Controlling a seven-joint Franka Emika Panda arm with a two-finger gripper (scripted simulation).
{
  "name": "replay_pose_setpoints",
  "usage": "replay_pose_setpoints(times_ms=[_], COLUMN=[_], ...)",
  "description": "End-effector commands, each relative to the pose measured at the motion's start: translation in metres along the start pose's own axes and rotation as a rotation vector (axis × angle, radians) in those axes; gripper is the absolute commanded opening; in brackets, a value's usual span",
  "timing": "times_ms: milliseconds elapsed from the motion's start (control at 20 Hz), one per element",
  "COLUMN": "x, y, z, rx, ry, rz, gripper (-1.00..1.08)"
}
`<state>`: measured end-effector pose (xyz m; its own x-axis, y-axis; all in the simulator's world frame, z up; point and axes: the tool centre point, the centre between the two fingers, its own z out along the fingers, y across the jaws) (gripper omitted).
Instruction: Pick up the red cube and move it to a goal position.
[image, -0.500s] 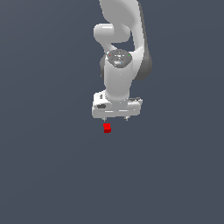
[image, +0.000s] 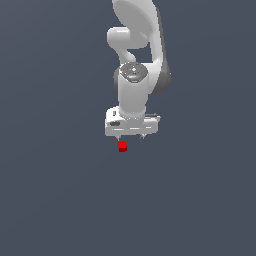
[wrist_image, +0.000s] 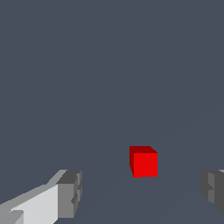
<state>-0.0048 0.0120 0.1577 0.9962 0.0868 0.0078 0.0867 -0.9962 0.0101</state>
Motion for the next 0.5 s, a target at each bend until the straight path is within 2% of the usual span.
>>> replay_pose_setpoints(times_ms=[0, 450], x=[-0.004, -0.027], y=[0.003, 0.021], z=[0.012, 0.083], rx=[0.001, 0.006], ry=[-0.001, -0.005], rz=[0.000, -0.001], gripper=[1.00, 1.00])
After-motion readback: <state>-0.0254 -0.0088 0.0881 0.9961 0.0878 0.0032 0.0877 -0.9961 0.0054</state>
